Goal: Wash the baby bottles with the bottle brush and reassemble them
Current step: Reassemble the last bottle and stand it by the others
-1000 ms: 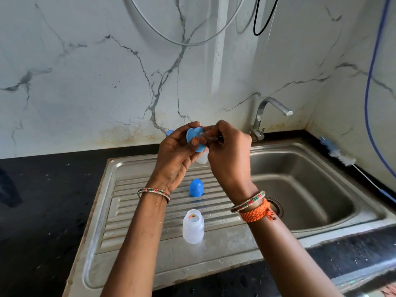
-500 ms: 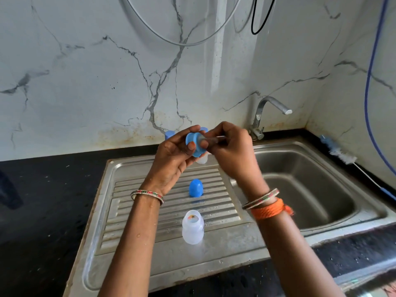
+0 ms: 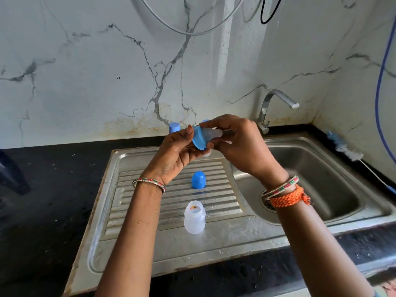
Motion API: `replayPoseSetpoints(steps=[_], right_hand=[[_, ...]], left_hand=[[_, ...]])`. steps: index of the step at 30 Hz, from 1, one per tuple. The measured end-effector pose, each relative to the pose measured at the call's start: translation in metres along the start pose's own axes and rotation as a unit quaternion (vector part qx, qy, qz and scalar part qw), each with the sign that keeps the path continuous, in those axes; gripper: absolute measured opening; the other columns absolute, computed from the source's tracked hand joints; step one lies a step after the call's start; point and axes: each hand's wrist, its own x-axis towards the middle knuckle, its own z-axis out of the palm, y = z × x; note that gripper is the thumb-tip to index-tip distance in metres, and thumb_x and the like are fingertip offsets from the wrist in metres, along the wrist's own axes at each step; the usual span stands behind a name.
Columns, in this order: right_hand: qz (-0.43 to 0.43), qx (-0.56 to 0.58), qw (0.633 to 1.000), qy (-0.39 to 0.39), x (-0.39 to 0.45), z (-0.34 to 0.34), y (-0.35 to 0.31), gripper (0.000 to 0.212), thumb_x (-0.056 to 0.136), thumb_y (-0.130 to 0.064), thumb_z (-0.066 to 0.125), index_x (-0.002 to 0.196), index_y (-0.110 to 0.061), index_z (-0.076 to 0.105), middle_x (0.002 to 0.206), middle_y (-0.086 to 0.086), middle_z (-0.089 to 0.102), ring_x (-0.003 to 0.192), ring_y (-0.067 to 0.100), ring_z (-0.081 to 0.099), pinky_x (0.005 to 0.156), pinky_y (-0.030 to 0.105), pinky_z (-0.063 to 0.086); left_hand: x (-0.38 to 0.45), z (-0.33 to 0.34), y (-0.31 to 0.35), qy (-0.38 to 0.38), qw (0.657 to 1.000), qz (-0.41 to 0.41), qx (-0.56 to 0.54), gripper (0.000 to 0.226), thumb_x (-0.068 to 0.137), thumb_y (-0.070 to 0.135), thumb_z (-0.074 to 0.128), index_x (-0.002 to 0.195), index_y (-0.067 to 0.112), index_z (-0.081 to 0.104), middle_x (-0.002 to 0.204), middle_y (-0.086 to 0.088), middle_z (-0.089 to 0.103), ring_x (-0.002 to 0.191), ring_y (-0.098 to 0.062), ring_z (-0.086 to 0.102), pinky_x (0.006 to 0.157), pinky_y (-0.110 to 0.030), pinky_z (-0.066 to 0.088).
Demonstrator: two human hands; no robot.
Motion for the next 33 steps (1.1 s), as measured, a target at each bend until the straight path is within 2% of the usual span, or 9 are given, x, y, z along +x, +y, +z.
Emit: replayPoseSetpoints(steps=[2,5,9,14,21,24,28,31,33], right_hand=[[-0.039,-0.05,0.997,0.034,-0.001,0.002,0.0,0.039,0.071,0.009,0.073,0.106,-0.01,0.073,0.099,0.003,0.071,0.085,0.008,0.064,0.076,0.017,0.053],[-0.081,-0.09,0.992,0.026,0.0,0.0,0.0,0.031,0.074,0.011,0.068,0.1,-0.003,0.073,0.091,0.007,0.073,0.082,0.009,0.063,0.075,0.008,0.048],[-0.068,-0.082,0.993,-0.053,0.004,-0.015,-0.005,0.026,0.078,0.013,0.063,0.097,-0.001,0.073,0.091,0.008,0.073,0.077,0.012,0.069,0.075,0.017,0.055],[-0.036,-0.123,0.988,-0.089,0.009,-0.023,-0.012,0.035,0.079,0.0,0.072,0.111,-0.014,0.072,0.107,0.001,0.072,0.098,0.013,0.066,0.088,0.026,0.05],[-0.011,-0.07,0.994,-0.081,-0.002,-0.015,-0.012,0.043,0.072,0.0,0.076,0.111,-0.019,0.072,0.105,-0.005,0.072,0.092,0.005,0.065,0.082,0.018,0.053],[-0.005,-0.075,0.995,-0.069,-0.002,-0.008,-0.005,0.039,0.069,-0.003,0.08,0.104,-0.019,0.075,0.097,-0.005,0.074,0.089,0.0,0.063,0.076,0.008,0.049],[-0.01,-0.074,0.99,-0.118,-0.012,0.006,0.003,0.043,0.073,-0.006,0.078,0.114,-0.017,0.069,0.1,-0.012,0.068,0.092,0.008,0.065,0.083,0.021,0.052],[-0.034,-0.119,0.98,-0.156,-0.018,0.016,0.01,0.043,0.072,-0.005,0.074,0.112,-0.016,0.067,0.099,-0.001,0.07,0.085,0.013,0.065,0.077,0.027,0.053],[-0.033,-0.122,0.968,-0.216,-0.021,0.02,0.015,0.039,0.071,-0.008,0.077,0.109,-0.014,0.068,0.095,-0.002,0.07,0.078,0.009,0.063,0.073,0.017,0.05]], left_hand=[[-0.001,0.002,0.0,-0.005,1.0,-0.007,-0.006,0.063,0.046,0.048,0.089,0.09,0.005,0.073,0.092,-0.011,0.073,0.082,-0.02,0.071,0.069,-0.029,0.058],[-0.004,0.002,-0.001,0.003,1.0,-0.024,-0.008,0.08,0.044,0.049,0.089,0.1,-0.001,0.063,0.09,-0.013,0.072,0.078,-0.023,0.071,0.066,-0.027,0.057],[-0.01,0.003,-0.005,-0.006,0.999,-0.038,-0.01,0.085,0.044,0.048,0.09,0.104,-0.002,0.057,0.087,-0.014,0.071,0.073,-0.024,0.07,0.061,-0.025,0.056],[-0.012,0.01,-0.007,0.012,0.999,-0.019,-0.045,0.082,0.04,0.042,0.092,0.101,-0.001,0.059,0.088,-0.015,0.072,0.078,-0.027,0.071,0.065,-0.027,0.057],[-0.016,0.005,-0.01,-0.013,0.999,-0.009,-0.034,0.038,0.065,0.028,0.076,0.099,0.011,0.074,0.102,-0.011,0.071,0.094,-0.021,0.069,0.077,-0.034,0.057],[-0.018,-0.001,-0.015,-0.016,0.999,-0.02,-0.025,0.062,0.064,0.028,0.081,0.118,0.007,0.059,0.113,-0.012,0.068,0.099,-0.025,0.067,0.081,-0.036,0.055],[-0.025,-0.011,-0.025,0.014,0.998,-0.059,0.0,0.093,0.056,0.036,0.088,0.134,0.01,0.044,0.127,-0.013,0.059,0.109,-0.029,0.063,0.082,-0.04,0.056],[-0.042,-0.022,-0.037,0.023,0.995,-0.086,0.046,0.1,0.056,0.053,0.083,0.139,0.018,0.04,0.132,-0.005,0.056,0.119,-0.02,0.057,0.098,-0.033,0.049],[-0.062,-0.038,-0.051,0.057,0.987,-0.062,0.135,0.093,0.063,0.061,0.073,0.14,0.022,0.039,0.131,0.004,0.053,0.127,-0.014,0.049,0.102,-0.027,0.043]])
